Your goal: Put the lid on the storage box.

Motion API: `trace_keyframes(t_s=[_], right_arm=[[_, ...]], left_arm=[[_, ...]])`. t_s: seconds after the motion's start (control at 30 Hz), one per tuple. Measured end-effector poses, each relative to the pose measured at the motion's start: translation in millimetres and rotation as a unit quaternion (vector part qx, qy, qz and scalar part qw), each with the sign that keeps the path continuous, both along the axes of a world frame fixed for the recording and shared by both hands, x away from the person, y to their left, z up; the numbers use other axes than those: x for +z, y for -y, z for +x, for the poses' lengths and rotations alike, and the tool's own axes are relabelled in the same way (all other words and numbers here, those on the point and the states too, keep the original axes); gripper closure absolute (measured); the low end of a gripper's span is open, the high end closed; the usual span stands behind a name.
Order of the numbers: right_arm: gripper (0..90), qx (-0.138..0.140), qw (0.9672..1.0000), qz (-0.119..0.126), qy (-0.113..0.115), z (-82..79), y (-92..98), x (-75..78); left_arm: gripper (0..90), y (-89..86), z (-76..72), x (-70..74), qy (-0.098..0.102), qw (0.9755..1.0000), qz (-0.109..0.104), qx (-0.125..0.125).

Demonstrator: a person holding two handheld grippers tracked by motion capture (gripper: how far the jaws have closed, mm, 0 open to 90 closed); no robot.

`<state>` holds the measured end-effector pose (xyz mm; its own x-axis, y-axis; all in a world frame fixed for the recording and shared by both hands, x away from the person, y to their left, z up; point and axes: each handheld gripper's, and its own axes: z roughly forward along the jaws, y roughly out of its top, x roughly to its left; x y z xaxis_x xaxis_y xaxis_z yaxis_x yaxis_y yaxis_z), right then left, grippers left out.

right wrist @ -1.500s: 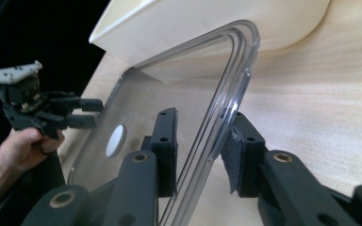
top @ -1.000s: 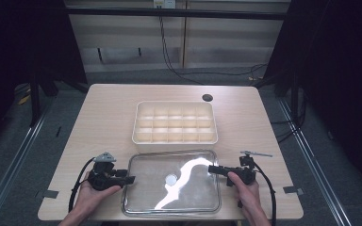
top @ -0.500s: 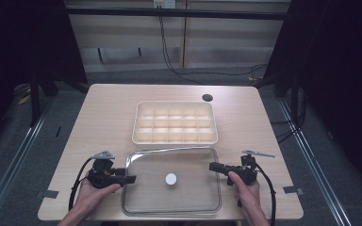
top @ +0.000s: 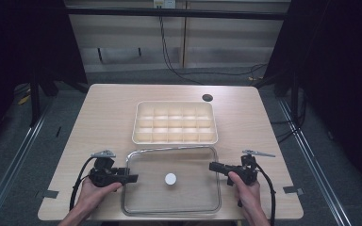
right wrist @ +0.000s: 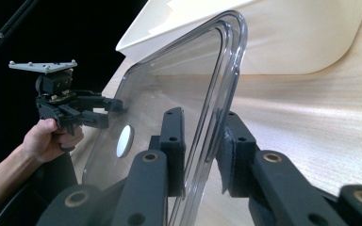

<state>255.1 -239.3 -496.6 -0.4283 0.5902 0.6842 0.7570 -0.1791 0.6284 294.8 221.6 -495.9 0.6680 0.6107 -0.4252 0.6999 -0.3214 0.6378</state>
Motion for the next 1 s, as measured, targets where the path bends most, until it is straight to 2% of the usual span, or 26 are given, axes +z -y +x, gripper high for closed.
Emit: trace_keyframes(t_s=[0.07,0.13,0.33,0.43,0.47,0.6,0.7,0.87,0.9,1.0], right_arm=[[73.4,-0.003,1.0000,-0.007,-0.002,0.3,0.0,-0.3],[73.3,-0.003,0.9999,-0.009,-0.003,0.2,0.1,-0.3],[73.0,-0.004,0.9999,-0.012,-0.004,-0.2,-0.6,0.9],[72.7,-0.006,0.9999,-0.014,-0.003,-0.3,-0.8,1.3],[71.7,-0.008,0.9997,-0.023,-0.001,0.1,-1.7,1.8],[71.3,-0.010,0.9995,-0.028,0.001,0.0,-3.2,3.5],[71.3,-0.016,0.9994,-0.029,0.005,-1.0,-3.6,7.7],[71.2,-0.023,0.9990,-0.035,0.015,-1.9,-3.9,12.8],[71.0,-0.025,0.9989,-0.036,0.016,-2.4,-4.7,14.1],[71.0,-0.029,0.9985,-0.041,0.021,-3.8,-4.9,18.0]], left_arm=[[44.2,-2.3,-0.2,3.6,0.007,0.9999,-0.015,0.002],[47.7,-3.5,-0.3,5.5,0.012,0.9998,-0.016,0.003],[50.7,-5.6,-1.1,8.9,0.018,0.9995,-0.024,0.008],[53.2,-7.0,-2.0,11.0,0.019,0.9992,-0.033,0.010],[53.7,-7.8,-2.4,12.4,0.019,0.9992,-0.035,0.010],[55.2,-8.6,-2.4,13.7,0.020,0.9991,-0.036,0.012],[58.5,-11.0,-3.7,20.5,0.028,0.9982,-0.050,0.018],[59.8,-10.5,-4.9,24.5,0.038,0.9982,-0.043,0.015],[59.8,-10.7,-5.8,26.4,0.046,0.9981,-0.039,0.010],[60.9,-10.5,-7.5,29.8,0.054,0.9976,-0.042,0.011]])
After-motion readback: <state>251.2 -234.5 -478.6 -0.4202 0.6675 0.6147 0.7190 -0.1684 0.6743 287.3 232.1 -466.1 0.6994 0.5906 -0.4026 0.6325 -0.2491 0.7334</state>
